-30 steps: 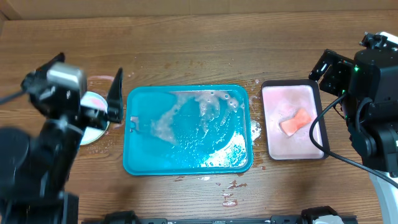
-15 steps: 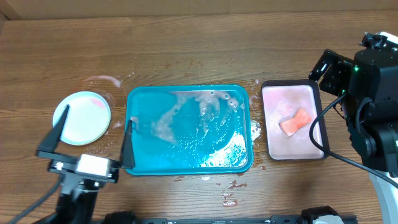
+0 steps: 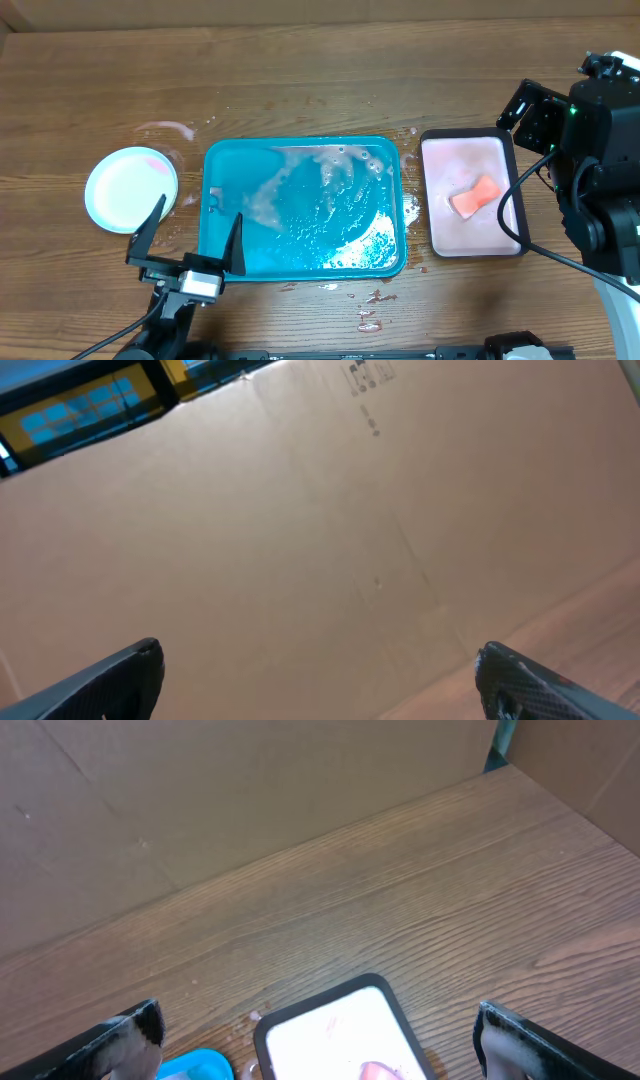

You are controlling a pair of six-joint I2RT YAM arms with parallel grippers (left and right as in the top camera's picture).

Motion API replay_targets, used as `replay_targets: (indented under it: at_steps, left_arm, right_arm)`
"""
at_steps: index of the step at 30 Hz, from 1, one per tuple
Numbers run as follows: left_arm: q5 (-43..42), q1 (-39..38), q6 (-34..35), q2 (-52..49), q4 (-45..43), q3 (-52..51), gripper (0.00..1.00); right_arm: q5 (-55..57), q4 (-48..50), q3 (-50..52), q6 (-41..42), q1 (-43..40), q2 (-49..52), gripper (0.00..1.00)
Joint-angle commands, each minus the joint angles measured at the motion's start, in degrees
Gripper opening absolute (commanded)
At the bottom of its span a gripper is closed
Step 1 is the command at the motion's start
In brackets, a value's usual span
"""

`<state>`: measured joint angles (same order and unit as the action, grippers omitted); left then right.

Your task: Clean dirty plates on tray and stack at the side

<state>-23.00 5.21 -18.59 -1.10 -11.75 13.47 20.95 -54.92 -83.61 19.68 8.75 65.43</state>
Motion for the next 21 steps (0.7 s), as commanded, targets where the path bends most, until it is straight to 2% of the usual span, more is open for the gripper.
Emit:
replay_targets:
  at_steps: [1, 6, 10, 16, 19, 21]
  left_arm:
    - [-1.0, -0.5, -0.7, 0.9, -0.7, -1.9, 1.00]
    - [-0.8, -0.5, -0.7, 0.9, -2.5, -6.9, 1.00]
    - [-2.3, -0.5, -0.7, 0.9, -8.1, -13.4, 1.00]
    - [-2.4, -0.8, 0.4, 0.9, -1.4, -13.2, 1.00]
    - [-1.7, -0.7, 9.3, 0.9, 3.8, -13.2, 1.00]
    - [1.7, -0.7, 17.4, 0.9, 6.8, -13.2, 1.00]
  right_arm:
    - [0.0, 0.3, -0.7, 0.0, 0.4, -0.4, 1.00]
    - [0.0, 0.3, -0.7, 0.0, 0.4, -0.4, 1.00]
    - [0.0, 0.3, -0.7, 0.0, 0.4, -0.4, 1.00]
    - [0.0, 0.3, -0.7, 0.0, 0.4, -0.4, 1.00]
    - [0.0, 0.3, -0.7, 0.0, 0.4, -0.4, 1.00]
    - [0.0, 0.3, -0.7, 0.0, 0.4, -0.4, 1.00]
